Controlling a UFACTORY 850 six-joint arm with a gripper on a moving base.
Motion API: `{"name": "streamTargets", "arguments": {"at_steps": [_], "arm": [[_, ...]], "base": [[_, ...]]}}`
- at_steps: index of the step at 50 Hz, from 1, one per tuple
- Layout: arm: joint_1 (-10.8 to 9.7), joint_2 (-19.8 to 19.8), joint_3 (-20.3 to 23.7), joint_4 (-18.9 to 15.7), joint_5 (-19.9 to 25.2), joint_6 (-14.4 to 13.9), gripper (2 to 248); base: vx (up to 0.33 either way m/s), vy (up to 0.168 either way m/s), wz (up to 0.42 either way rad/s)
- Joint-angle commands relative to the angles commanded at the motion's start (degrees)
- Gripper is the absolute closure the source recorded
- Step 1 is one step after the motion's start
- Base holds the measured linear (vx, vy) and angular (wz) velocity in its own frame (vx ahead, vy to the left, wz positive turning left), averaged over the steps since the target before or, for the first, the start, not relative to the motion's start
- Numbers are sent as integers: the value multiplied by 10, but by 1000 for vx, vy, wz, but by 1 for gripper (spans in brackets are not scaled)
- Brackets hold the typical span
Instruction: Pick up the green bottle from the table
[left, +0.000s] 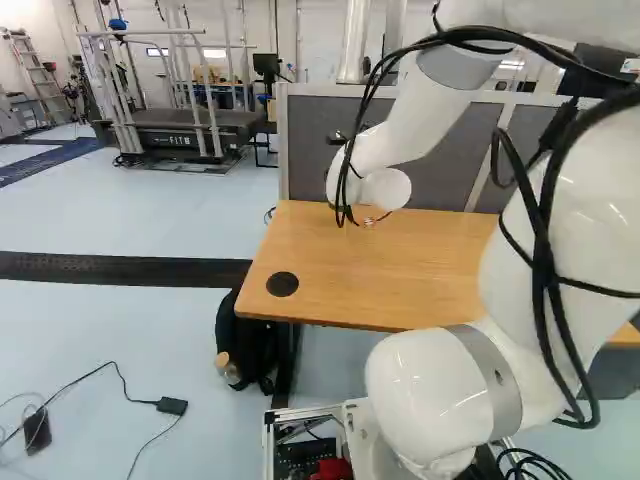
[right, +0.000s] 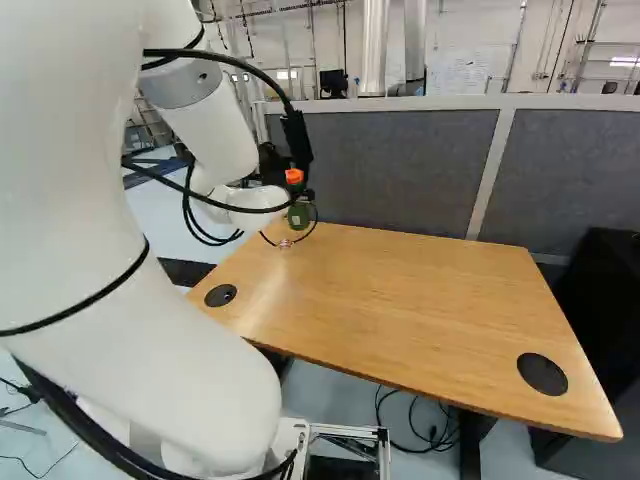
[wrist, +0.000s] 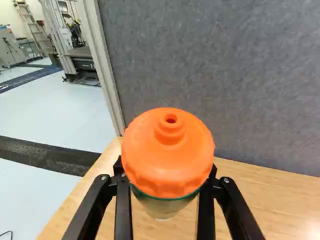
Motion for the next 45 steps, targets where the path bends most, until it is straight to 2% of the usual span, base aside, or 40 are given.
{"name": "streamTargets", "arguments": {"at_steps": [22,45], "arm": [[1,60,42,0,0,0,134],[0,67,56,0,5,0,134]], "base": [[0,0,0],[0,0,0]]}}
